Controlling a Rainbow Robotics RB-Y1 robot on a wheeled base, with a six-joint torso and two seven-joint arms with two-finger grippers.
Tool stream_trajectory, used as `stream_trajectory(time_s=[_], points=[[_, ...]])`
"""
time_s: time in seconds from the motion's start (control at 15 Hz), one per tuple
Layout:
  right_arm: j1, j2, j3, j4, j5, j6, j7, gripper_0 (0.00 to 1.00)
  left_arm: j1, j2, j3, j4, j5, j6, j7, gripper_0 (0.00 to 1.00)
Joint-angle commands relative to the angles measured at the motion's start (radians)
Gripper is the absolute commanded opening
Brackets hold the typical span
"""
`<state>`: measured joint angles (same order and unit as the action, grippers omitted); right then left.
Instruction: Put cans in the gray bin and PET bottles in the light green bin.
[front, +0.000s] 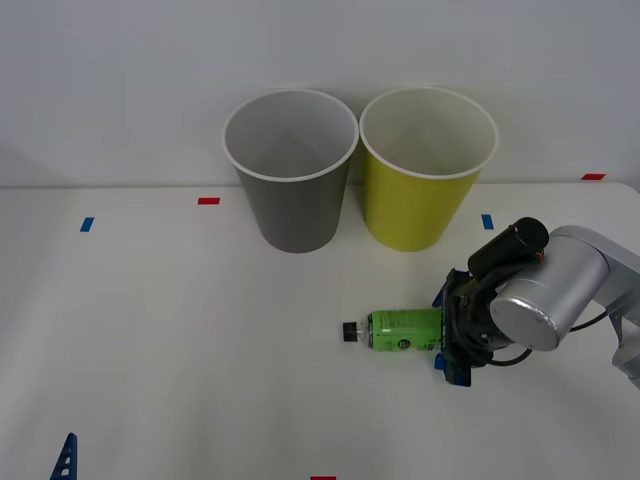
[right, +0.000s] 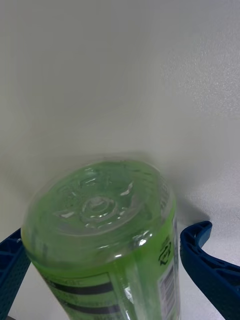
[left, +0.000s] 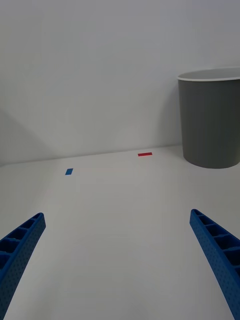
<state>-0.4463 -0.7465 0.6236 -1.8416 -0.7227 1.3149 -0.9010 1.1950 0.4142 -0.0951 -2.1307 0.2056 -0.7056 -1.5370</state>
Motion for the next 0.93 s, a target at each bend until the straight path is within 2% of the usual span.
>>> stream_trajectory(time_s=[0.07,0.13,0.73,0.8,0.93], points=[[-0.002,-0.005,0.002,-0.001,-0.006,0.021,0.020,0.46,0.000,0.000,0.000,0.000,0.000,0.000,0.000,1.00],[-0.005,-0.004,0.002,-0.002,-0.007,0.033,0.028,0.00,0.000,0.000,0.000,0.000,0.000,0.000,0.000,1.00],[-0.006,0.009,0.001,-0.027,0.003,0.092,0.060,0.00,0.000,0.000,0.000,0.000,0.000,0.000,0.000,1.00],[0.003,0.007,-0.001,-0.039,0.022,0.096,0.073,0.00,0.000,0.000,0.000,0.000,0.000,0.000,0.000,1.00],[0.052,0.015,-0.056,-0.088,0.057,0.132,0.175,0.00,0.000,0.000,0.000,0.000,0.000,0.000,0.000,1.00]])
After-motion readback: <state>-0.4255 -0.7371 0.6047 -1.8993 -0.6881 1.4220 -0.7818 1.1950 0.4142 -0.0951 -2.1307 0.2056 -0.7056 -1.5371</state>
